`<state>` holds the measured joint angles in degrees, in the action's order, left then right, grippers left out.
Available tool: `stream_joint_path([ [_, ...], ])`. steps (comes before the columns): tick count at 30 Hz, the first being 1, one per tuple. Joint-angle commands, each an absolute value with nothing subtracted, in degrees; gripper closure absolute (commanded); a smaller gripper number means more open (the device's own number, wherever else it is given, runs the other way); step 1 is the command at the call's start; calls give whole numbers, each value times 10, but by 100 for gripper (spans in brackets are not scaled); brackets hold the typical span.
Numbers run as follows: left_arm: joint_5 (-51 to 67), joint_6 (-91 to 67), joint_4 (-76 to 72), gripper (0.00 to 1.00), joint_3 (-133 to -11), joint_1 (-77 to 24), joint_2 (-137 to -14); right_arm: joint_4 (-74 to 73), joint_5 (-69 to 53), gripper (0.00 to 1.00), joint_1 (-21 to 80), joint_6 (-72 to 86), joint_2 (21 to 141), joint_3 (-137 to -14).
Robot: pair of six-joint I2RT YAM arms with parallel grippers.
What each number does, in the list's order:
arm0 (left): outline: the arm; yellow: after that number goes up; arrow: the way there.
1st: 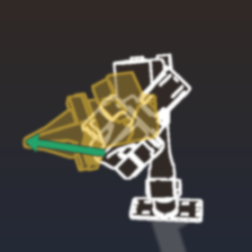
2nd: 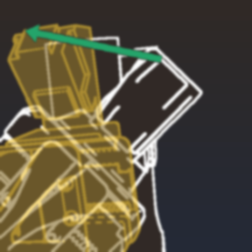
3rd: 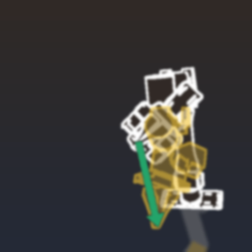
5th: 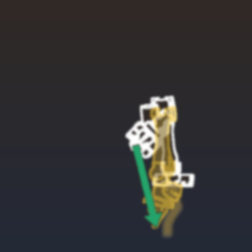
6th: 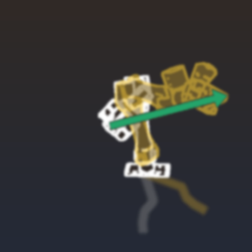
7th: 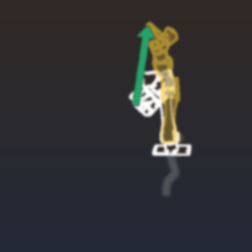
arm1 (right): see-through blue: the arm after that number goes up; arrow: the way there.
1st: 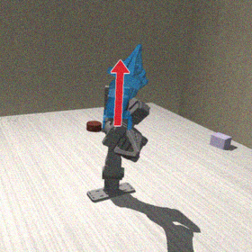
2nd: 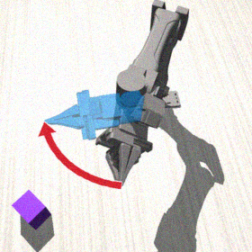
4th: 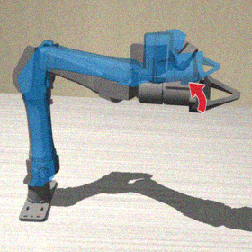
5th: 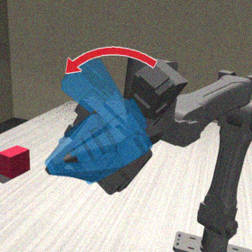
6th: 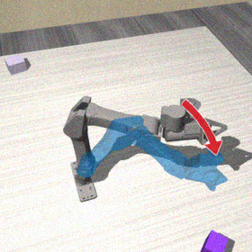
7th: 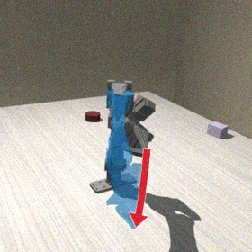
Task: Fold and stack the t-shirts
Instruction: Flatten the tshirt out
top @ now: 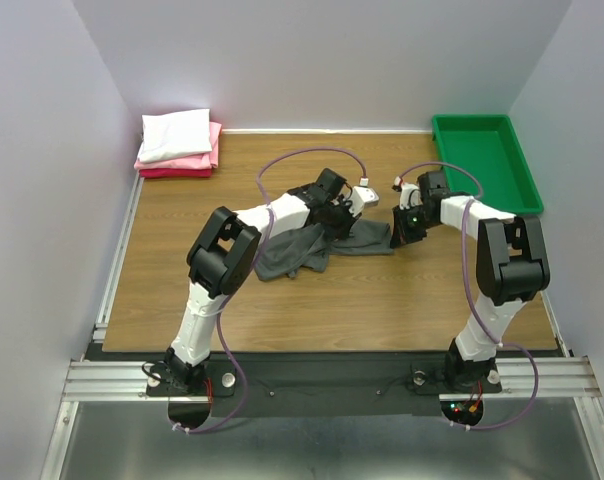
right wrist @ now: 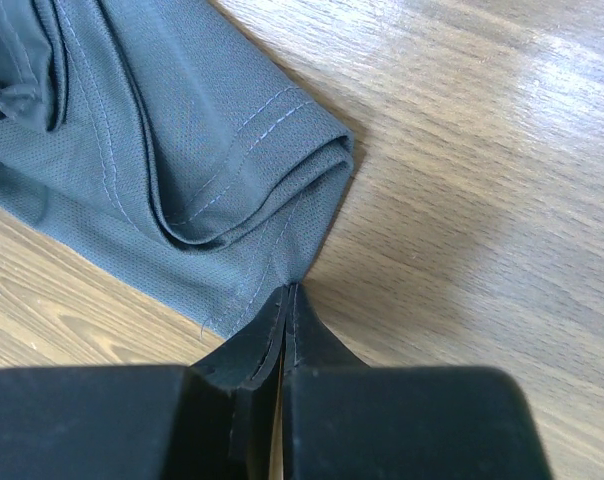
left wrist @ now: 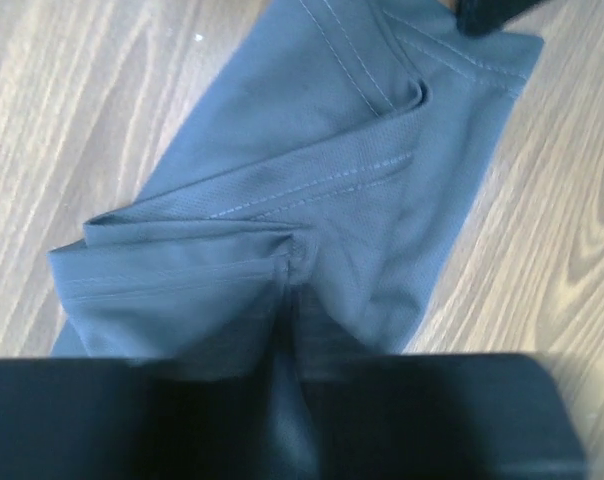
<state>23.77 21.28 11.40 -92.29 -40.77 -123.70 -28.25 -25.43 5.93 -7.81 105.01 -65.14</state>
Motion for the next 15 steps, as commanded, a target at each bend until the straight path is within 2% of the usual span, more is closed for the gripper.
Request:
stream_joint_path([
  [1,250,217,133,100,-954,-405,-1231,-288,-243,99,55,-91,1036,-632],
  [8,294,193,175,100,-996,-352,-1135,-295,-217,99,46,-111,1010,-612],
  [12,334,184,186,100,-968,-310,-1049,-300,-215,99,41,-124,986,-606],
  [15,373,188,195,100,-927,-284,-988,-308,-260,99,42,-138,967,-610],
])
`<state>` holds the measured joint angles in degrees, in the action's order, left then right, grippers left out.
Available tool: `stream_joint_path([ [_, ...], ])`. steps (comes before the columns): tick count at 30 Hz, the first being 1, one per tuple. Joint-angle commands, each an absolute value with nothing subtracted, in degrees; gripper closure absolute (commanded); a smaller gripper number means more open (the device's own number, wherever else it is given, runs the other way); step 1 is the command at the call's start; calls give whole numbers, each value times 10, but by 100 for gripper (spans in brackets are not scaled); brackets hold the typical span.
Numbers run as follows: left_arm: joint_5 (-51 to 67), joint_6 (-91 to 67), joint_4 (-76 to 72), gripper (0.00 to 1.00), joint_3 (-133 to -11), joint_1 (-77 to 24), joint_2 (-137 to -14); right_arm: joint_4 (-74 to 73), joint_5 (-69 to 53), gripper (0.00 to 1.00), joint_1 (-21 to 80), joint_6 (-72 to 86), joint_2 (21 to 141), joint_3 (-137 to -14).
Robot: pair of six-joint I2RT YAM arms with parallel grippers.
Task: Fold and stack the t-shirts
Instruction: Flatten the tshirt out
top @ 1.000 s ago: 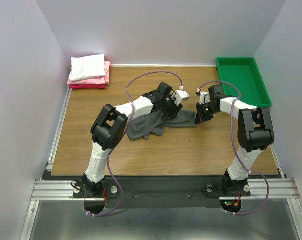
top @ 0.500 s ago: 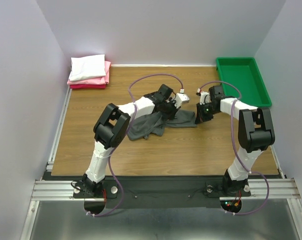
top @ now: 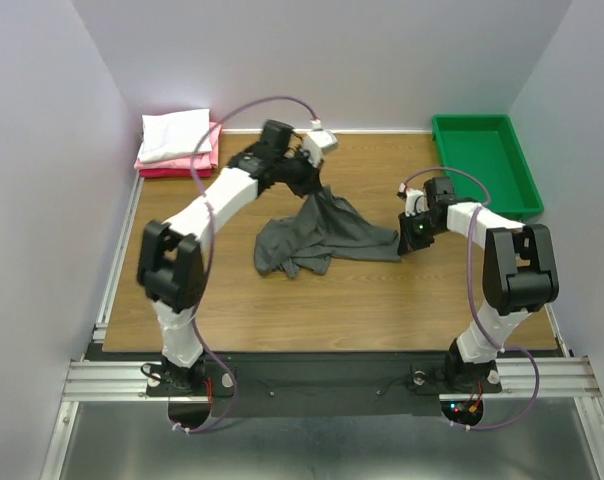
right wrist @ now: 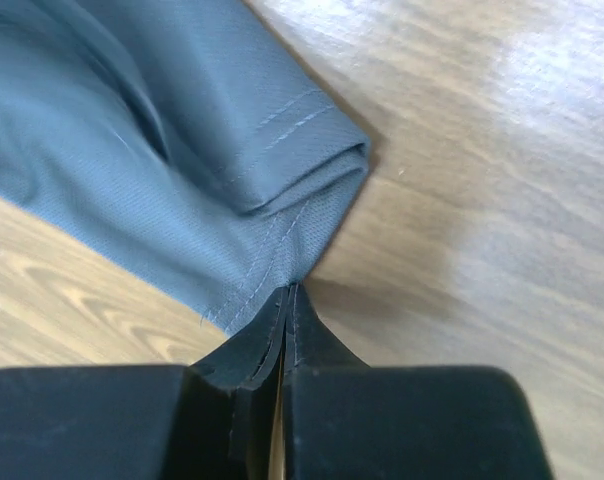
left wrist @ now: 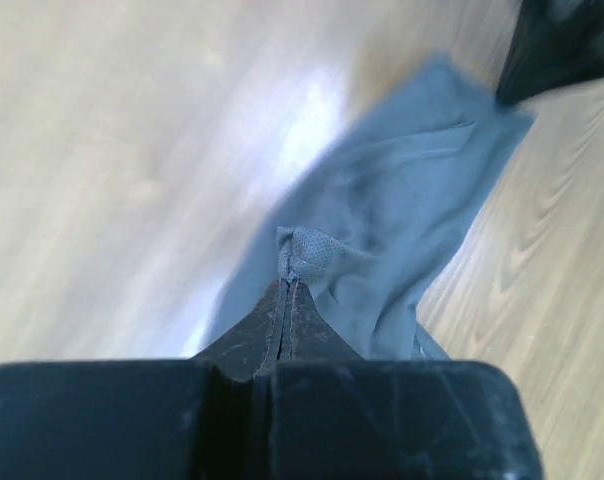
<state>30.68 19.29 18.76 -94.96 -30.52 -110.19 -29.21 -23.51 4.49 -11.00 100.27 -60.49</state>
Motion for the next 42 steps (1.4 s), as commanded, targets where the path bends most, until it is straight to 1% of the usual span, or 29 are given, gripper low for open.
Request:
stream_joint_path([
  [1,380,192,202,100,-917,-279,-964,-315,-273,88,41,-143,960,-613],
  [2,384,195,206,100,-906,-274,-952,-316,-282,73,41,-144,955,-615],
  [3,388,204,209,100,-884,-270,-941,-316,-297,55,42,-146,950,-617],
  [4,392,205,211,100,-875,-259,-924,-316,-300,32,41,-147,947,-621],
  [5,391,206,211,100,-857,-255,-915,-315,-301,27,41,-146,941,-622],
  [8,401,211,216,100,-841,-232,-892,-312,-306,25,41,-151,947,-633],
  [12,399,217,219,100,-837,-212,-884,-308,-315,28,42,-146,985,-652],
  [15,399,221,223,100,-846,-202,-894,-301,-336,31,41,-135,1021,-660],
  [16,400,221,227,100,-848,-200,-899,-301,-344,35,41,-136,1037,-661],
  [17,403,221,228,100,-852,-195,-903,-301,-348,36,41,-136,1042,-659],
  [21,408,223,239,100,-874,-182,-920,-301,-355,36,42,-145,1043,-638],
  [24,413,223,242,100,-888,-171,-930,-302,-358,34,41,-156,1027,-622],
  [28,421,214,246,100,-906,-152,-946,-303,-369,40,42,-163,1041,-619],
  [31,425,206,251,100,-922,-144,-956,-312,-394,40,42,-168,1049,-623],
  [33,431,200,254,100,-932,-136,-959,-316,-394,43,46,-174,1049,-623],
  [35,439,189,251,100,-937,-128,-962,-320,-385,59,48,-182,1047,-627],
  [36,440,185,252,100,-949,-120,-963,-320,-380,72,49,-184,1047,-629],
  [37,441,184,254,100,-957,-116,-966,-322,-366,91,49,-186,1048,-636],
  [38,447,177,254,100,-963,-112,-967,-326,-355,98,49,-186,1044,-645],
  [39,452,172,253,100,-979,-99,-967,-330,-338,99,48,-186,1042,-670],
  [42,462,163,258,100,-1018,-77,-967,-340,-308,100,48,-184,1009,-725],
])
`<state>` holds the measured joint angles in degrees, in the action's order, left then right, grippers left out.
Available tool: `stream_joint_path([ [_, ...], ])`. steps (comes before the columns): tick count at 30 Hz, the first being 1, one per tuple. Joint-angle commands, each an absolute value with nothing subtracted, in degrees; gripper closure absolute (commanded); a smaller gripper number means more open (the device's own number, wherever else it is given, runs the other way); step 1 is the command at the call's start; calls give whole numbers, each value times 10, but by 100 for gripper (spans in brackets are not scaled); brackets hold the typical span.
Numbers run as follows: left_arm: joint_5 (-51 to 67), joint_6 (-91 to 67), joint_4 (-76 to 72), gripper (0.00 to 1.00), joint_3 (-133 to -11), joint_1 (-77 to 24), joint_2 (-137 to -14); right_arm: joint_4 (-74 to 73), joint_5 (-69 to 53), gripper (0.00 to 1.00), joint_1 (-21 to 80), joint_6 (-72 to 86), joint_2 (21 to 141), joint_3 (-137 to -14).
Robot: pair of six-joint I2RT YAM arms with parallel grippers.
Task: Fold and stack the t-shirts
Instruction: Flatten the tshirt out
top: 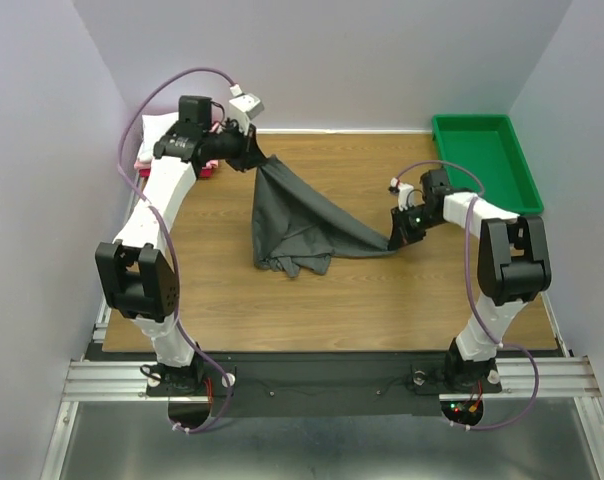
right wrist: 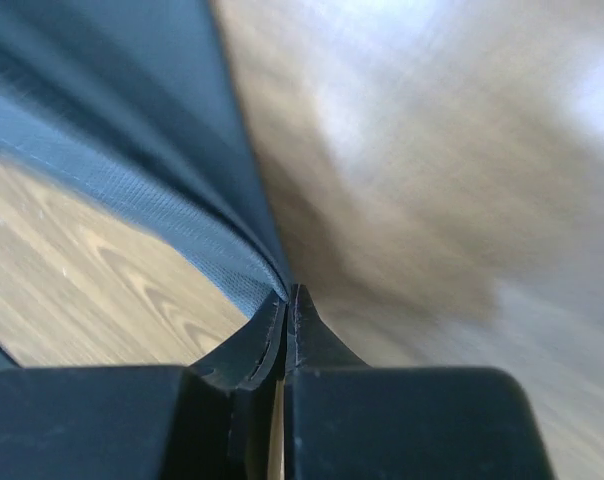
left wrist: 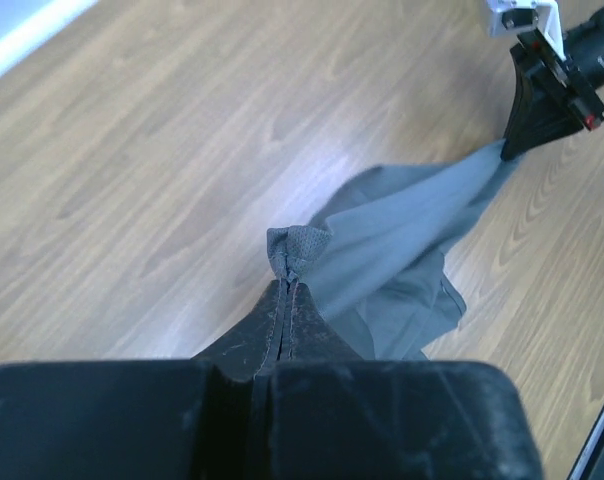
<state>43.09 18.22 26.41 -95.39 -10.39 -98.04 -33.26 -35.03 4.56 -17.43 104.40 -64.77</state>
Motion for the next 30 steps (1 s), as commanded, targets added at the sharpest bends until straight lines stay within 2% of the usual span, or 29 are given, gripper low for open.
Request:
stream_joint_path([
  [1,466,163,261,100,-1053,-62,-968,-342,-279,99,49,-181,1002,-775],
  [3,474,158,269,100,-1111,-44,-969,-347,-245,99,46,-182,981,-840],
  [7,493,129,243,100,-1185,10,-963,-352,-156,99,44,-191,971,-1057],
  [11,529,27,78,100,-1180,76,-918,-351,-106,99,45,-201,970,-1212],
  [14,550,-35,-22,100,-1131,80,-871,-352,-99,99,45,-196,969,-1289],
  [17,593,-110,-79,100,-1076,56,-838,-353,-156,99,47,-175,951,-1298],
  [21,621,-124,-83,100,-1048,2,-801,-356,-222,99,68,-152,914,-1274],
  [24,603,-177,-132,100,-1069,25,-781,-352,-167,99,67,-151,910,-1319],
  [25,591,-191,-150,100,-1076,62,-780,-346,-113,99,68,-169,909,-1342],
  [27,497,-200,-167,100,-1090,91,-774,-302,-67,99,67,-179,902,-1346],
  [30,508,-230,-209,100,-1093,100,-780,-279,-84,99,68,-188,896,-1338],
])
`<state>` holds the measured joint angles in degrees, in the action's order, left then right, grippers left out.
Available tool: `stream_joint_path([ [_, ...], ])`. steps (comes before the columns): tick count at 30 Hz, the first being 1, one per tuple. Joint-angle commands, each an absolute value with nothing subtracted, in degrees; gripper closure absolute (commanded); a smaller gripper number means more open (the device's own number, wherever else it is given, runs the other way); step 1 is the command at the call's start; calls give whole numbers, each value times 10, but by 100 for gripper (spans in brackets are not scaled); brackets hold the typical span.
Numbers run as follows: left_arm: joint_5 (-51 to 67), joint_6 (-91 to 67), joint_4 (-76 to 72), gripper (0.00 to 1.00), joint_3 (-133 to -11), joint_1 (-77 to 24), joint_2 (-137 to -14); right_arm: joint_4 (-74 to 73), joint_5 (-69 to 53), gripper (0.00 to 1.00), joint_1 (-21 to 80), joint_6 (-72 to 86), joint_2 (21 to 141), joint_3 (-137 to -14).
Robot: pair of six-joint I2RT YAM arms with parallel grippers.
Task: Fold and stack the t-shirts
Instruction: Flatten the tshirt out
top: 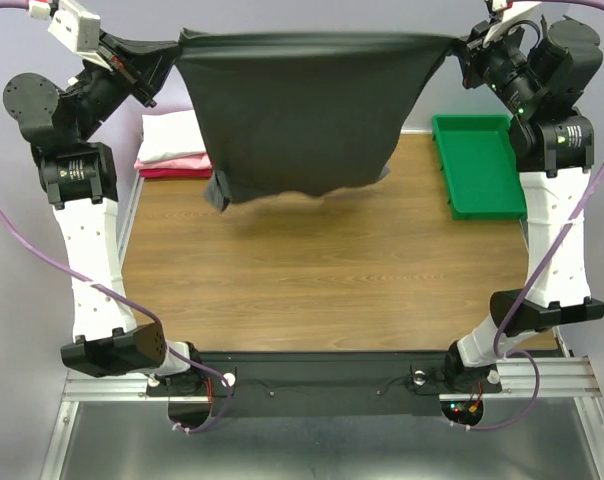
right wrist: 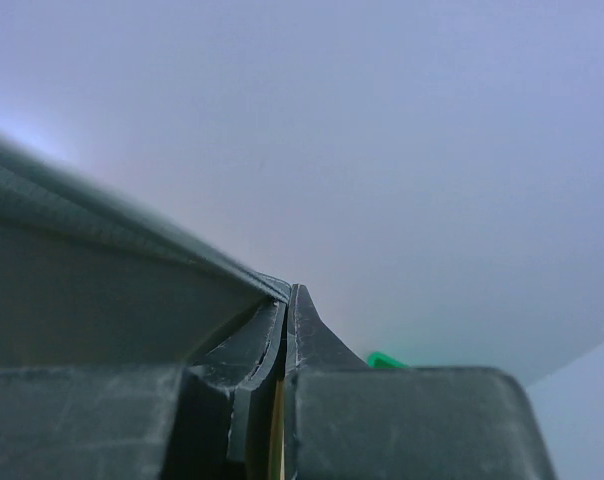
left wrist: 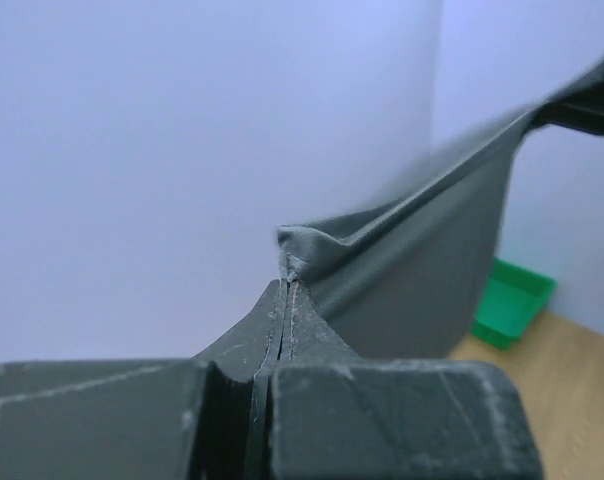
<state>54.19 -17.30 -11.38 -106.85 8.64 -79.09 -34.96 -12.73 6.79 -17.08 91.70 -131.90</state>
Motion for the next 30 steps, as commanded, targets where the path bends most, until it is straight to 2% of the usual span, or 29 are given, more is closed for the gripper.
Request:
stream_joint_path([
  [1,525,-244,-213,100,-1092,92,-786,-279,-105,99,67,-172,893,-1331],
  [4,600,-267,-216,100,-1072,61,-784,-286,-197,99,69,-140,868,-1277],
  [8,557,-199,-178,100,-1046,75,-747,-284,-143,99,70,-156,857,-1271],
  [20,516,-171,-169,100,-1062,81,-749,-276,-98,99,69,-211,870,-1352],
  [25,555,-141,-159,100,-1022,81,-721,-276,-100,99,70,-222,826,-1325],
  [30,561,-101,-148,100,-950,81,-636,-277,-94,99,69,-224,759,-1272],
])
